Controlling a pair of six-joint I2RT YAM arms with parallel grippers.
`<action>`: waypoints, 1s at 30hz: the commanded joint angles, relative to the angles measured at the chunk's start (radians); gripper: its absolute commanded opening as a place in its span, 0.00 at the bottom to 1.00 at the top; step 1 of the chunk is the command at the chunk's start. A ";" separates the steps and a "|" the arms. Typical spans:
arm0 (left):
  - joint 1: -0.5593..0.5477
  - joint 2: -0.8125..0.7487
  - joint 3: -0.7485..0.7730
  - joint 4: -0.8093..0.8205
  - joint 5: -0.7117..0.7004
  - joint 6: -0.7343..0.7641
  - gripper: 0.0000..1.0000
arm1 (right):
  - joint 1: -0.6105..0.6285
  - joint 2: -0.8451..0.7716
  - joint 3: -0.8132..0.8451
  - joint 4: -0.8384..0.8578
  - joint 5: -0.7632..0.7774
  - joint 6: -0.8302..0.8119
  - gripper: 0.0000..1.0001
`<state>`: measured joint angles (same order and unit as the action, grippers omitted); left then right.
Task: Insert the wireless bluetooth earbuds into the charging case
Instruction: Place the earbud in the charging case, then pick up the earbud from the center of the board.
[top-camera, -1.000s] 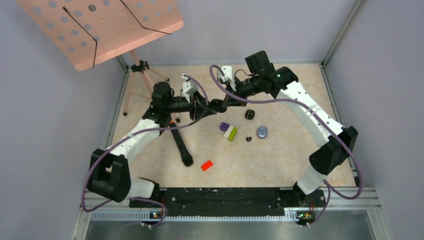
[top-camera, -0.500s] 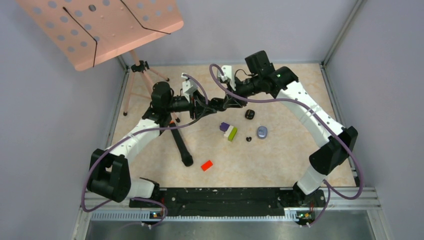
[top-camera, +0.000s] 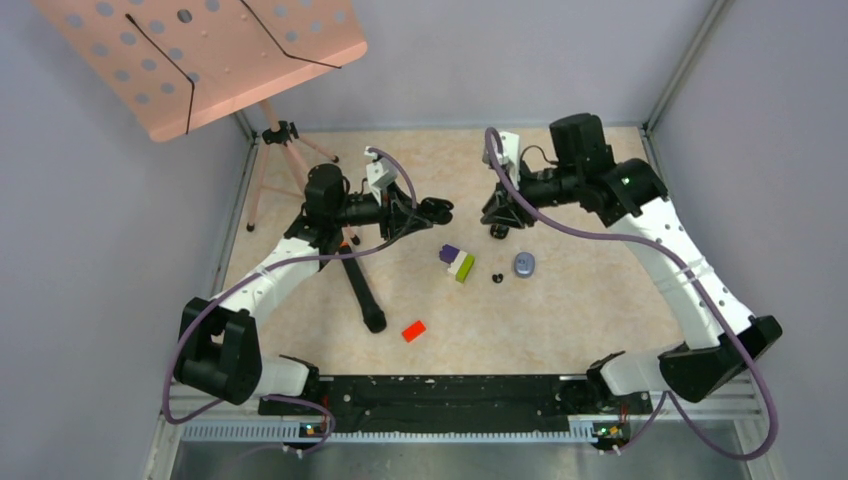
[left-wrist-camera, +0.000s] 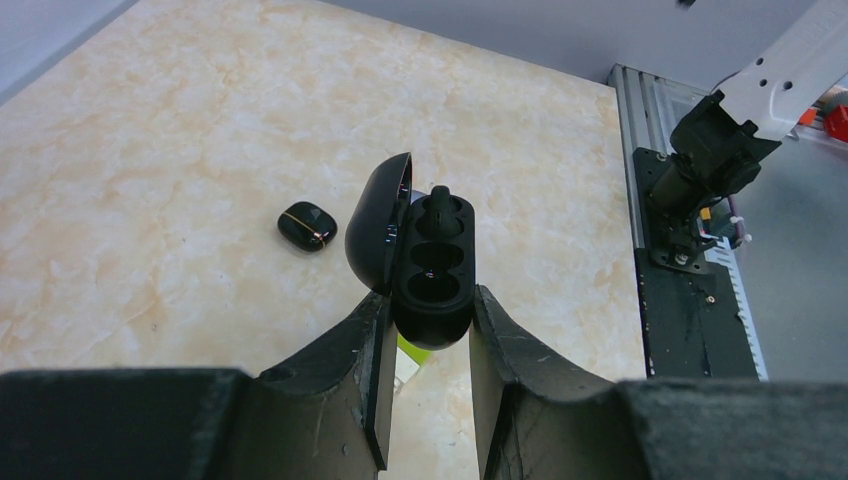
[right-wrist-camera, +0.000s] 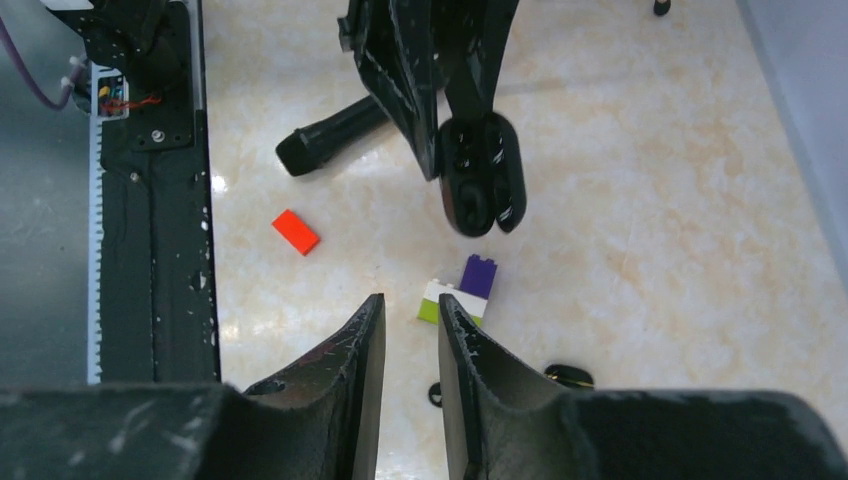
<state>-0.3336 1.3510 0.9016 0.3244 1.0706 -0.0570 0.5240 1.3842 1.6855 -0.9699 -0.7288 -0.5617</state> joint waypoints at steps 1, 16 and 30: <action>0.012 -0.032 -0.009 -0.013 -0.034 -0.020 0.00 | -0.057 -0.037 -0.212 0.060 0.030 0.041 0.21; 0.100 -0.088 -0.045 -0.150 -0.110 -0.030 0.00 | -0.040 -0.128 -0.900 0.467 0.162 -0.422 0.10; 0.126 -0.109 -0.067 -0.144 -0.134 -0.050 0.00 | -0.028 -0.004 -0.943 0.594 0.253 -0.469 0.17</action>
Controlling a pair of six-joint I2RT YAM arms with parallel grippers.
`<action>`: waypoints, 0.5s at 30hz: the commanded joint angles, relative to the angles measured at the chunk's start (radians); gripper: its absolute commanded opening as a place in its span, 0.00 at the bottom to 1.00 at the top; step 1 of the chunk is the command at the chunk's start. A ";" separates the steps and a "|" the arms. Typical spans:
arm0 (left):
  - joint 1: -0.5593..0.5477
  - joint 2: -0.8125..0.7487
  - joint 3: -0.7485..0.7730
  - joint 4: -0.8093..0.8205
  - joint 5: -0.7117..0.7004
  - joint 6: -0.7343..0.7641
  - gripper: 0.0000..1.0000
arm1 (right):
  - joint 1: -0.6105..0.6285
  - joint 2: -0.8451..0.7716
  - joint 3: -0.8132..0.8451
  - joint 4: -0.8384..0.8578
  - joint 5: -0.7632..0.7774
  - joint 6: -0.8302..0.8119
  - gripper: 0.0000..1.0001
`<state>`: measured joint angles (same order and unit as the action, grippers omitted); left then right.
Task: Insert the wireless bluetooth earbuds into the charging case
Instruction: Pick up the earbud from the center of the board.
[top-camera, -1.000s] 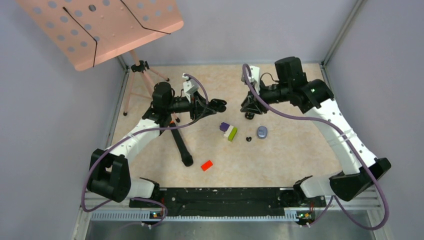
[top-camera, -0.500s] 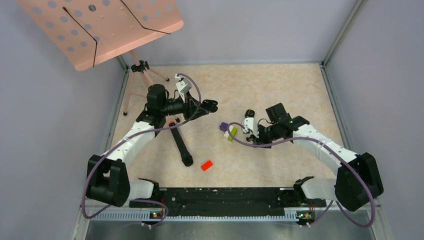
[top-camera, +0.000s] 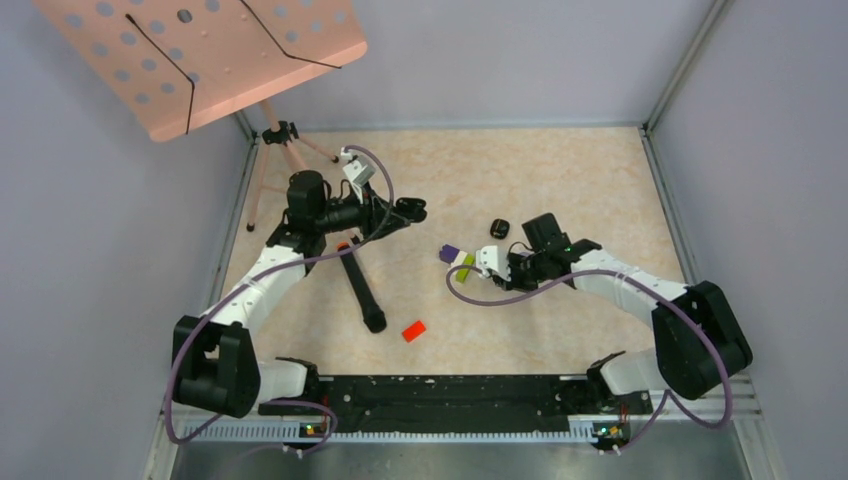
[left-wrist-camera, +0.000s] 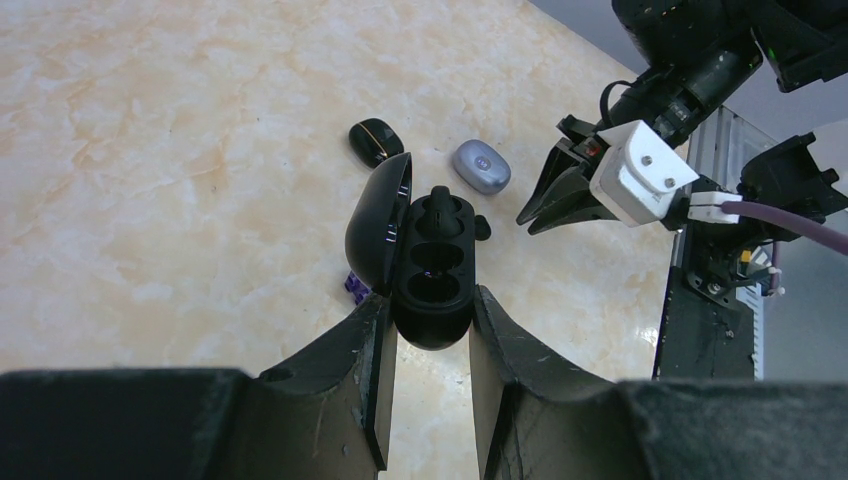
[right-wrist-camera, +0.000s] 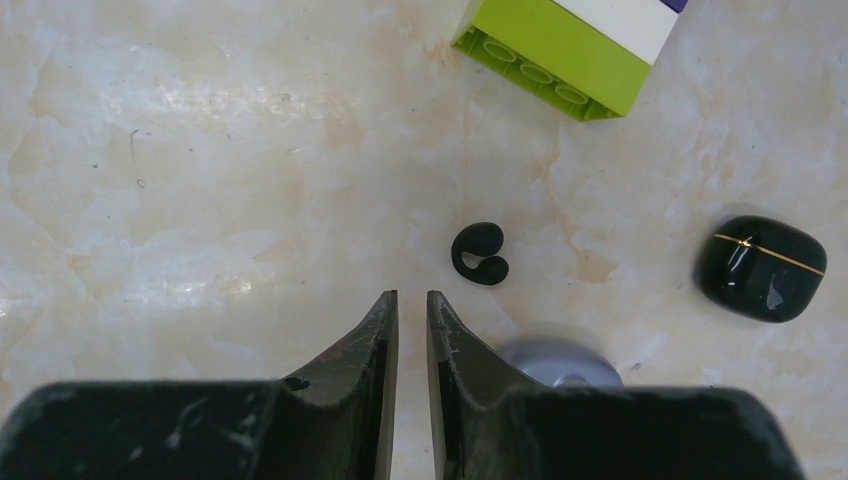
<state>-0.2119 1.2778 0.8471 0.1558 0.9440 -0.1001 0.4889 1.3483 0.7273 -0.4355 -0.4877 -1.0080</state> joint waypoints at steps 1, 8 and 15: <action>0.005 -0.035 -0.013 0.025 -0.008 -0.007 0.00 | 0.008 0.040 0.020 0.064 0.012 -0.021 0.17; 0.006 -0.038 -0.015 0.026 -0.012 -0.010 0.00 | 0.009 0.095 0.037 0.107 0.029 -0.027 0.34; 0.006 -0.026 -0.007 0.030 -0.013 -0.012 0.00 | 0.009 0.159 0.063 0.088 0.045 -0.075 0.40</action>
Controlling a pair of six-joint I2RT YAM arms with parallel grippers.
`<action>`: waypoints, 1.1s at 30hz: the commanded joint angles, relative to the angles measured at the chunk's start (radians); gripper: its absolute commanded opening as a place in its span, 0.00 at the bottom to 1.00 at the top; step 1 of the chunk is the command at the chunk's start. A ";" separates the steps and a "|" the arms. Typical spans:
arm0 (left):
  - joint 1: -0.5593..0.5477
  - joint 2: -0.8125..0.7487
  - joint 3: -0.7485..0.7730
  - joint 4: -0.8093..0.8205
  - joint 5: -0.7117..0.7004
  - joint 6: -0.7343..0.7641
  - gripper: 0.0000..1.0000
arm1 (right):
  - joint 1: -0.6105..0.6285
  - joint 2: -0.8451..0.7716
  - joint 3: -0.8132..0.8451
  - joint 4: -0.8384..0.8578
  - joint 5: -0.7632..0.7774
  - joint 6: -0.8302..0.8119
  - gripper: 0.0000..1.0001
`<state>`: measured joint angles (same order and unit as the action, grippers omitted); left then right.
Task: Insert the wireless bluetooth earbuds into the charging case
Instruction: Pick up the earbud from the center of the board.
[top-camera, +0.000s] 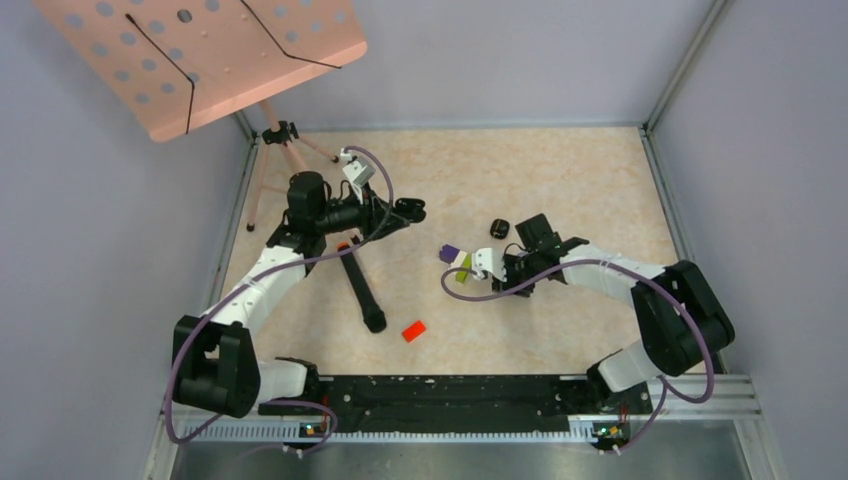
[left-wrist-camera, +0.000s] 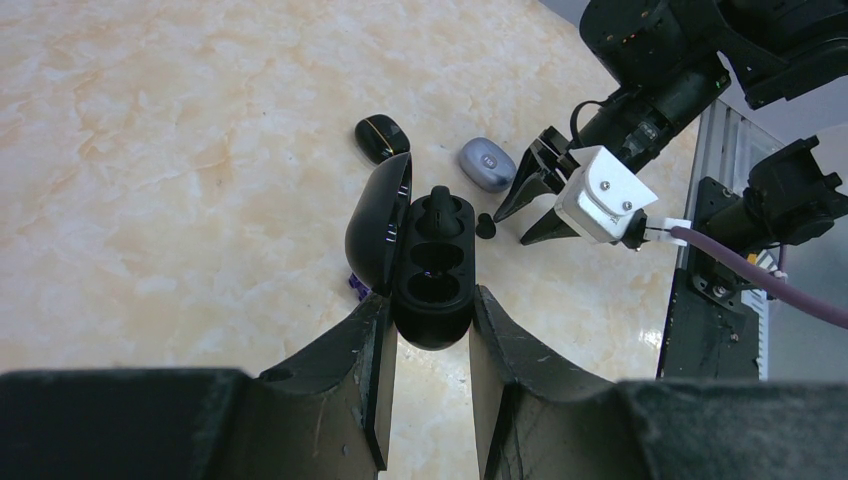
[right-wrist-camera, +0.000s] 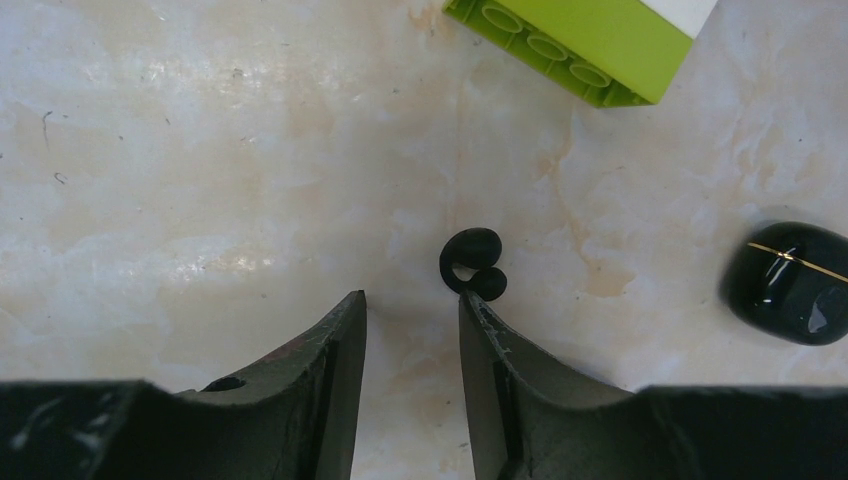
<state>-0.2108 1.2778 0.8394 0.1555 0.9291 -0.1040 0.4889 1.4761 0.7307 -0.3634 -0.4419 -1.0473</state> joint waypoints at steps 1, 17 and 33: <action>0.005 -0.026 0.002 0.030 0.003 -0.008 0.00 | 0.008 0.036 0.065 0.015 0.000 -0.033 0.40; 0.007 -0.028 -0.006 0.030 0.002 -0.007 0.00 | 0.009 0.099 0.157 -0.012 0.018 -0.045 0.38; 0.008 -0.029 -0.010 0.027 -0.003 -0.006 0.00 | -0.008 0.145 0.404 -0.224 0.055 0.806 0.33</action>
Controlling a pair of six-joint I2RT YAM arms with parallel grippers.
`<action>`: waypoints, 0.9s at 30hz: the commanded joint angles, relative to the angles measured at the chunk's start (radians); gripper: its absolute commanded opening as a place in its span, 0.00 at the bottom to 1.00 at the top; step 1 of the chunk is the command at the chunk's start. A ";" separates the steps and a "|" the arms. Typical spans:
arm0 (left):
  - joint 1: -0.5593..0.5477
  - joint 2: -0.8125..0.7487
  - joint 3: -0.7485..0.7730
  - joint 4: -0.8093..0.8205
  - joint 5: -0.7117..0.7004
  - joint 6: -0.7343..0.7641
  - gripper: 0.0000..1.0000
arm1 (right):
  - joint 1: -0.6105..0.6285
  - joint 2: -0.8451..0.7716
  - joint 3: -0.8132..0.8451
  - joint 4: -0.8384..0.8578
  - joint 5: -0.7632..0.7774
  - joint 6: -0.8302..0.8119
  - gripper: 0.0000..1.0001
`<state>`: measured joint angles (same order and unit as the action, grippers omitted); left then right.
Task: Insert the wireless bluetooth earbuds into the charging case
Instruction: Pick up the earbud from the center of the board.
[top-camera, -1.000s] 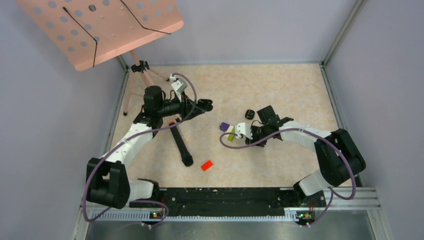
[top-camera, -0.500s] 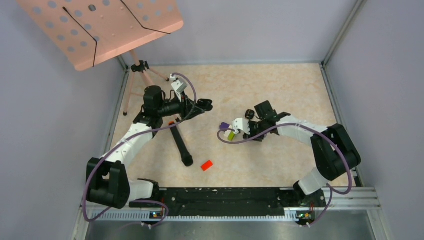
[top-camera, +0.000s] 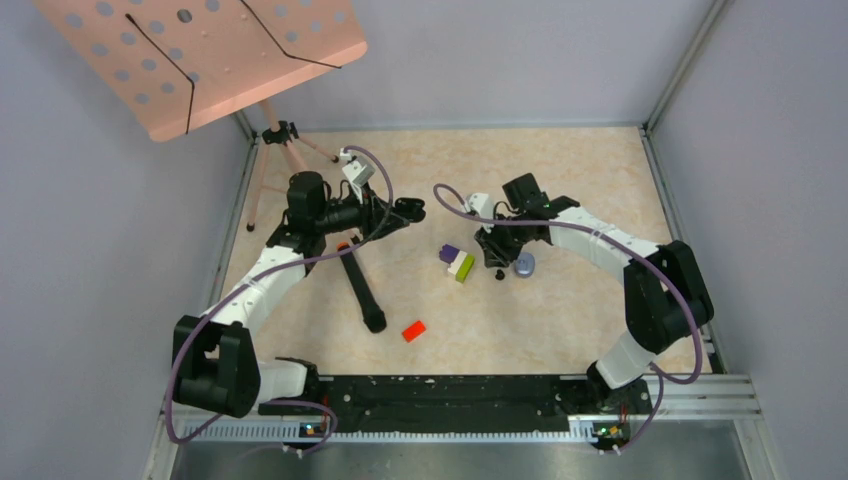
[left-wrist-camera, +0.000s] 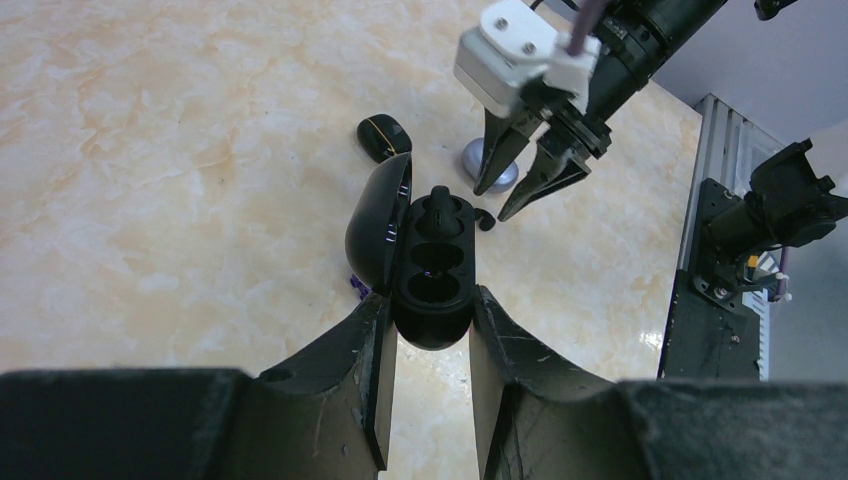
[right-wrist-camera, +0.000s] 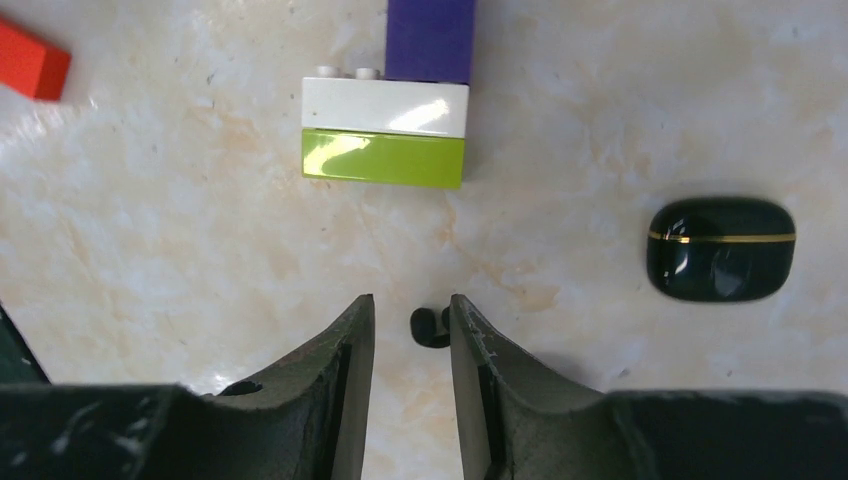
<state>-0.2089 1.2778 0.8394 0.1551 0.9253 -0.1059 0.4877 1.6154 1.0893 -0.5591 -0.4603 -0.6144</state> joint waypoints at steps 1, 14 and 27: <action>0.007 -0.029 -0.010 0.027 0.000 -0.004 0.00 | -0.013 0.006 0.040 -0.028 0.093 0.434 0.31; 0.016 -0.041 -0.005 -0.009 0.000 -0.001 0.00 | -0.082 0.084 0.003 -0.045 0.160 0.713 0.24; 0.020 -0.041 -0.005 -0.008 0.000 -0.007 0.00 | -0.108 0.134 -0.005 -0.025 0.161 0.713 0.24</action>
<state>-0.1944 1.2713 0.8391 0.1257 0.9245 -0.1062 0.3851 1.7306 1.0866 -0.5991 -0.3038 0.0898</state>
